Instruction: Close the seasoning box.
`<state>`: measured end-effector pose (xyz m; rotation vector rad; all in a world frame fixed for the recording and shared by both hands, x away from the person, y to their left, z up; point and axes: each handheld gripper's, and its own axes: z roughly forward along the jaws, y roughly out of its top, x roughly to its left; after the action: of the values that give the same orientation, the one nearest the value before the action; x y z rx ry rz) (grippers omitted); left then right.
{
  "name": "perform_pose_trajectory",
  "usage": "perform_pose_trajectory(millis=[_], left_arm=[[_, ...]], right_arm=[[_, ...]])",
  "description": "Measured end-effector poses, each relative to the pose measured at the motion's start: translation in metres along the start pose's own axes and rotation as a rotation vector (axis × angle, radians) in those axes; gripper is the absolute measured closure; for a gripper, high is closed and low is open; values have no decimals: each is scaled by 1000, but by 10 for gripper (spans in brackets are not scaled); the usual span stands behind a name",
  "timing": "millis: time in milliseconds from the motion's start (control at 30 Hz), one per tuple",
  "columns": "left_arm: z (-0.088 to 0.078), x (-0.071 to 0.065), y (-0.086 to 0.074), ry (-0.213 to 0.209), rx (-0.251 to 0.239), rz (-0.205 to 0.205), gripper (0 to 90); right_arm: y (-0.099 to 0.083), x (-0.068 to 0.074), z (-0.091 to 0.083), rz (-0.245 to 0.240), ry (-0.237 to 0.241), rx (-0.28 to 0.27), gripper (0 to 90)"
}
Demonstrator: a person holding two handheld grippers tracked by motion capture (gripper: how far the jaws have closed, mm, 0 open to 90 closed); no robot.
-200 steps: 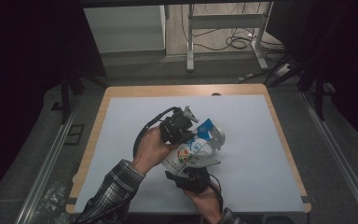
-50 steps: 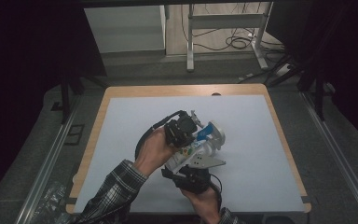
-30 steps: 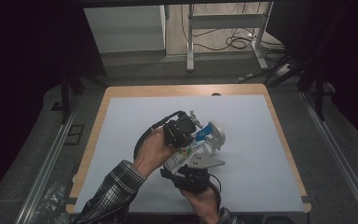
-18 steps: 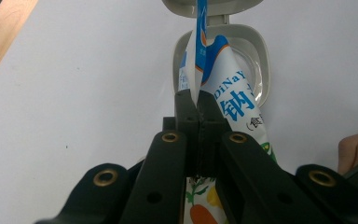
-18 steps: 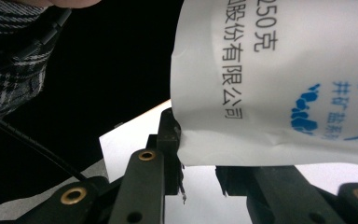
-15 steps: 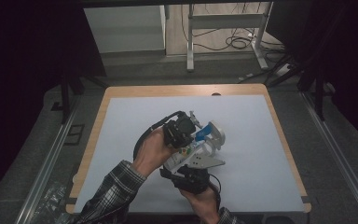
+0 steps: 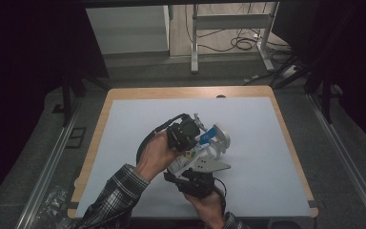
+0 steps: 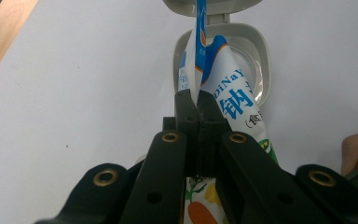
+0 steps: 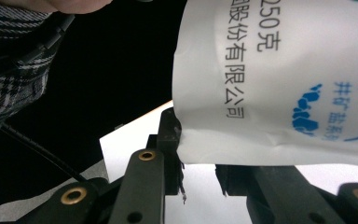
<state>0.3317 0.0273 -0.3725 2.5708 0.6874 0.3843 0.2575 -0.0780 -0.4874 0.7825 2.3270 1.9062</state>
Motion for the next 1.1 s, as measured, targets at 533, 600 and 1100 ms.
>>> perform_pose_trajectory(millis=[533,600,1100], left_arm=[[1,0,0,0,1,1,900],[1,0,0,0,0,0,900],[1,0,0,4,5,2,900]], right_arm=[[0,0,-1,2,-2,-7,729],[0,0,-1,-1,-2,-7,729],[1,1,-2,3,0,-10,729]])
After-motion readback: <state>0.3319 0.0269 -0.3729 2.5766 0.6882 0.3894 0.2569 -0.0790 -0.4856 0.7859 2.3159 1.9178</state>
